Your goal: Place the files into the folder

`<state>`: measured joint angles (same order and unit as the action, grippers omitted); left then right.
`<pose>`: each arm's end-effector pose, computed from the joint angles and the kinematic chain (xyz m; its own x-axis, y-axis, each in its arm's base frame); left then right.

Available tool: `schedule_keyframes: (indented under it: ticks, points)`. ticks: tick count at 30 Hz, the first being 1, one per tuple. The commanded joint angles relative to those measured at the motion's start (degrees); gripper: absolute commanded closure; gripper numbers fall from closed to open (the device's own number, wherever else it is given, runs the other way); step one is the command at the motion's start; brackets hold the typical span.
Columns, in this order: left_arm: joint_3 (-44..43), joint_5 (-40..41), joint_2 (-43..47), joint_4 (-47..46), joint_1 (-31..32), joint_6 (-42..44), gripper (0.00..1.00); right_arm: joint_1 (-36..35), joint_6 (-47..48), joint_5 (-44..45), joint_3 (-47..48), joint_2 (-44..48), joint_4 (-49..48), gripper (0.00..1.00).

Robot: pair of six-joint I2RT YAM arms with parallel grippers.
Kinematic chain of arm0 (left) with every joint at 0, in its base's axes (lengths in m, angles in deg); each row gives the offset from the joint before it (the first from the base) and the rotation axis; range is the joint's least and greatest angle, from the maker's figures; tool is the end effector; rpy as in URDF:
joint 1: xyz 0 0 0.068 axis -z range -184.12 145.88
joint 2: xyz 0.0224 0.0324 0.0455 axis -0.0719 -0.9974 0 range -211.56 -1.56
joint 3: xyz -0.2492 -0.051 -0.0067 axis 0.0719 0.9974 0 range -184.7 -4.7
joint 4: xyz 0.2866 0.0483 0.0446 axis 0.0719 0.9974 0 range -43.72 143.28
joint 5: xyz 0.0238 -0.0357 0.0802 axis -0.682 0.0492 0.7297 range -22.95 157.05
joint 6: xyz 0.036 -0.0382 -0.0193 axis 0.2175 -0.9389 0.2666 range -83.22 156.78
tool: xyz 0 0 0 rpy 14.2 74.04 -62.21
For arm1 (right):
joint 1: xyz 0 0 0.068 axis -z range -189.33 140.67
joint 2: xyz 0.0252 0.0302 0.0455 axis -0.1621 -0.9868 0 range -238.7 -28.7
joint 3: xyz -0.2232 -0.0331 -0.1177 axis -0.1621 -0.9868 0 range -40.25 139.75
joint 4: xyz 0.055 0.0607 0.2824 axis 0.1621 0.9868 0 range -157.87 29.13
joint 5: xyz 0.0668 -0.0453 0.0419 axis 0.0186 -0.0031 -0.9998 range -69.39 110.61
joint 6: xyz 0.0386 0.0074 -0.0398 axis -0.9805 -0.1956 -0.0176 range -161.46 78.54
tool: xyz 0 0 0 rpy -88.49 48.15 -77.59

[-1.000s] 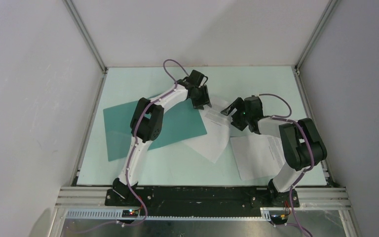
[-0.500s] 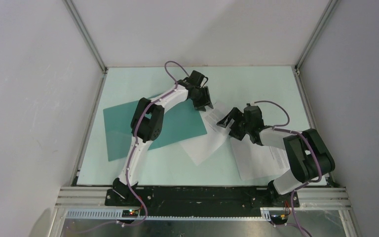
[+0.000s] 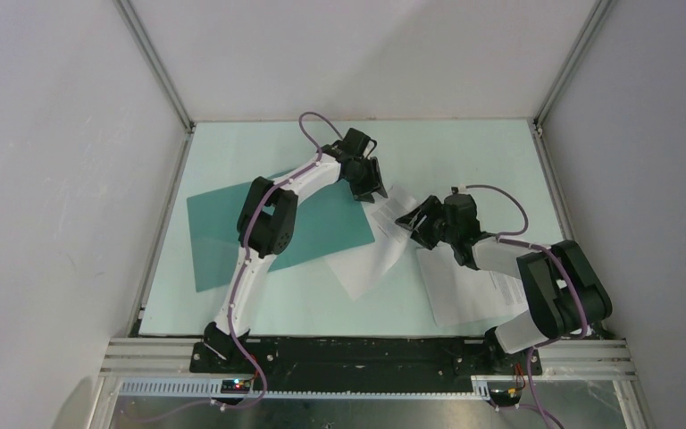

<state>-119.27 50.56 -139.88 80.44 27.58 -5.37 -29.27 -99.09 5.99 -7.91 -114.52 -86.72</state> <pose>0.4553 -0.2941 0.1247 -0.9587 -0.1641 -0.2324 -0.0150 0.8448 -0.5348 0.2865 0.1143 0.1056 -0.7296 0.6047 -0.3194 0.1700 0.6128 0.7718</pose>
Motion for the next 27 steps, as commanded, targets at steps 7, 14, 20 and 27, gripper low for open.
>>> schedule_keyframes:
  ticks: [7, 14, 20, 27]
  points:
    - [-1.76, -1.30, -0.71, 1.71, 0.26, 0.90, 0.50, -0.28, -1.76, 4.44, 1.02, -0.03, -2.46, 0.73]
    - [-2.61, 1.53, 7.28, 1.85, -0.95, 3.51, 0.38, 0.72, 4.19, 9.23, 2.30, 7.60, 7.83, 0.98]
    - [15.85, 20.27, 26.06, 1.75, -6.24, 3.07, 0.31, 5.03, 13.65, 7.44, 8.32, 17.05, 22.78, 1.00]
    - [33.71, 31.63, 37.55, 1.72, -13.67, 4.08, 0.39, 7.61, 19.77, 1.38, 18.74, 23.10, 35.48, 1.00]
